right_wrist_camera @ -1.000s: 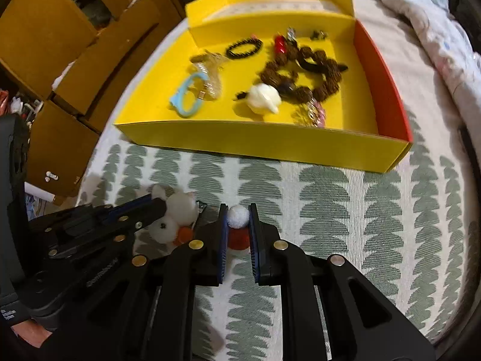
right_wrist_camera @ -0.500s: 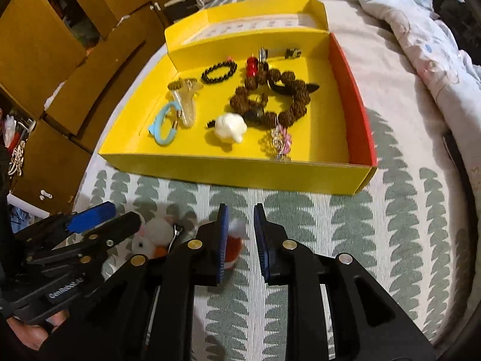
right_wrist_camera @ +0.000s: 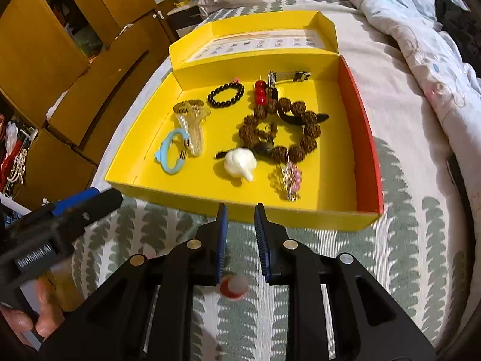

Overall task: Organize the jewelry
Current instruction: 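Grasp the white bulb ornament with the right tool while the left tool grasps the light-blue bangle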

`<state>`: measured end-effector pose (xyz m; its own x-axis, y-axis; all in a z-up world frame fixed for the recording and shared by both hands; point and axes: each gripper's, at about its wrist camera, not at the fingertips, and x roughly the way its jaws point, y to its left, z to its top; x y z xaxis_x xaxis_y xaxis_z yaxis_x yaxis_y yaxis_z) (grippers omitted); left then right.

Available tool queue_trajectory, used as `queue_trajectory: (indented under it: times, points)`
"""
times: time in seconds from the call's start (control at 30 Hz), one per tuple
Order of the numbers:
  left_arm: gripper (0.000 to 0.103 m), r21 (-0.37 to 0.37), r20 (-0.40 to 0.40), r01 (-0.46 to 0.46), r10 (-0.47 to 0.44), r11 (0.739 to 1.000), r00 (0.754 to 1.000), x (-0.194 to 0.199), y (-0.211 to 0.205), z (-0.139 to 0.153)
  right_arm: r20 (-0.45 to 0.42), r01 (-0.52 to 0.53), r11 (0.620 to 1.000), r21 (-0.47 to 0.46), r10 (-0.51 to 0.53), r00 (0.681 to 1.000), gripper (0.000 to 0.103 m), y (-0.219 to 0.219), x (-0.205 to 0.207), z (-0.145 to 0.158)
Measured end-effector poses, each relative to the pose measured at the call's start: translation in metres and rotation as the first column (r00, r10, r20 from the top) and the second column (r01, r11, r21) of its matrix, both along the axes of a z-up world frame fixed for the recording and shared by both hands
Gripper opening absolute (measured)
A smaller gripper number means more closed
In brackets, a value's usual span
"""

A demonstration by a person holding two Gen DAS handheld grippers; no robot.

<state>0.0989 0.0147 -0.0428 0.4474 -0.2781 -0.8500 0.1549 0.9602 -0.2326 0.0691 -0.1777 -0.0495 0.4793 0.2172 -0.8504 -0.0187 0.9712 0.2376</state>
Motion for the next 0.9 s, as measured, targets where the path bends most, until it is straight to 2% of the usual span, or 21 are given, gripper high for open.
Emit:
queue_trajectory:
  times: [0.03,0.13,0.17,0.23,0.37,0.57,0.9]
  points:
    - [0.064,-0.006,0.003,-0.009,0.009,1.0,1.0,0.005,0.002,0.001,0.001,-0.002,1.0,-0.002,0.002,1.0,0.03,0.001,0.004,0.0]
    - [0.067,-0.026,-0.009,-0.02,0.02,0.999,1.0,0.022,0.007,0.0,-0.001,-0.002,1.0,-0.014,0.002,1.0,0.057,0.002,0.016,0.0]
    - [0.067,-0.03,-0.017,-0.021,0.021,0.999,1.0,0.026,0.008,0.0,0.004,-0.001,1.0,-0.017,0.001,1.0,0.06,0.002,0.02,0.0]
    - [0.067,-0.04,-0.019,-0.02,0.02,0.999,1.0,0.035,0.007,0.0,0.013,-0.003,1.0,-0.018,0.003,1.0,0.06,0.004,0.027,0.002]
    - [0.067,-0.009,-0.005,-0.015,0.015,1.0,1.0,0.047,0.001,-0.004,0.0,-0.012,1.0,-0.022,0.012,1.0,0.06,0.007,0.041,0.0]
    - [0.067,0.024,-0.014,0.007,-0.007,1.0,1.0,0.06,-0.005,-0.017,-0.052,-0.048,0.998,-0.043,0.046,0.998,0.06,0.017,0.058,-0.015]
    - [0.067,0.004,-0.072,0.047,-0.047,0.999,0.996,0.078,-0.007,-0.041,-0.099,-0.074,0.996,-0.054,0.068,0.993,0.06,0.024,0.075,-0.036]
